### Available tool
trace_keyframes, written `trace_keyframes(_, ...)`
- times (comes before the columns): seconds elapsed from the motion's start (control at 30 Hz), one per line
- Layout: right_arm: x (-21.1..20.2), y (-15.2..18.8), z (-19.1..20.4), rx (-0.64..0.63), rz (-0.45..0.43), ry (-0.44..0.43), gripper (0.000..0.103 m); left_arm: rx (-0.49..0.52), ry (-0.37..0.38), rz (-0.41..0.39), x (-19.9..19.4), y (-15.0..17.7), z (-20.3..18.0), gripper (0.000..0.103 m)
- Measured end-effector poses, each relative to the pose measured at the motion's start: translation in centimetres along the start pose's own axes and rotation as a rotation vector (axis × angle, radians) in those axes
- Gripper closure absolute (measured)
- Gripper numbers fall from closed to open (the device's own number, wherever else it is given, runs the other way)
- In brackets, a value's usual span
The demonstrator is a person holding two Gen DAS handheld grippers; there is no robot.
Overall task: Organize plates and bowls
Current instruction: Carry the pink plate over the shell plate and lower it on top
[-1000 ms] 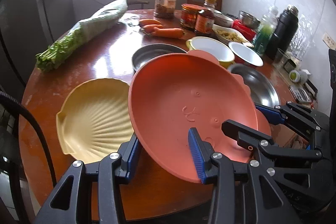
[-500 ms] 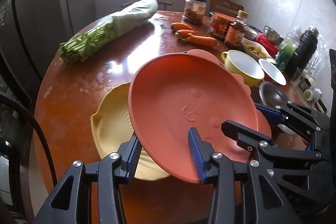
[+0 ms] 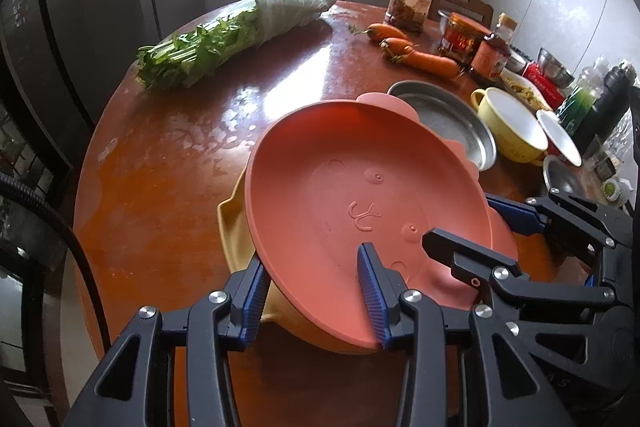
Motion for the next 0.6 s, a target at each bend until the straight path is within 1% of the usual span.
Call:
trace_keyframes(0.07,0.6,0.0,0.2,0.000,0.012,-0.004,0.059,0.009,-0.010,0.008,0.2,0.1,0.2,0.060)
trace_keyframes(0.33,1.5,0.1,0.6,-0.002,0.036,-0.002,0.059,0.020,-0.011,0.029,0.7,0.1,0.6,0.060)
trace_keyframes(0.6,2.0,-0.1,1.0,-0.012,0.042,0.000,0.058,0.015,-0.007,0.037,0.8,-0.1,1.3,0.059)
Point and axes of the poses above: each gripper's, at about its wrist camera, not at the fingertips, and x roughly the way its jaws point, z to its left, y to its underside, the point moved 4 cm from there along x, roughly the way its jaws point, and after that the axes turned 4 degrees about -y, right-handed, at the moved point
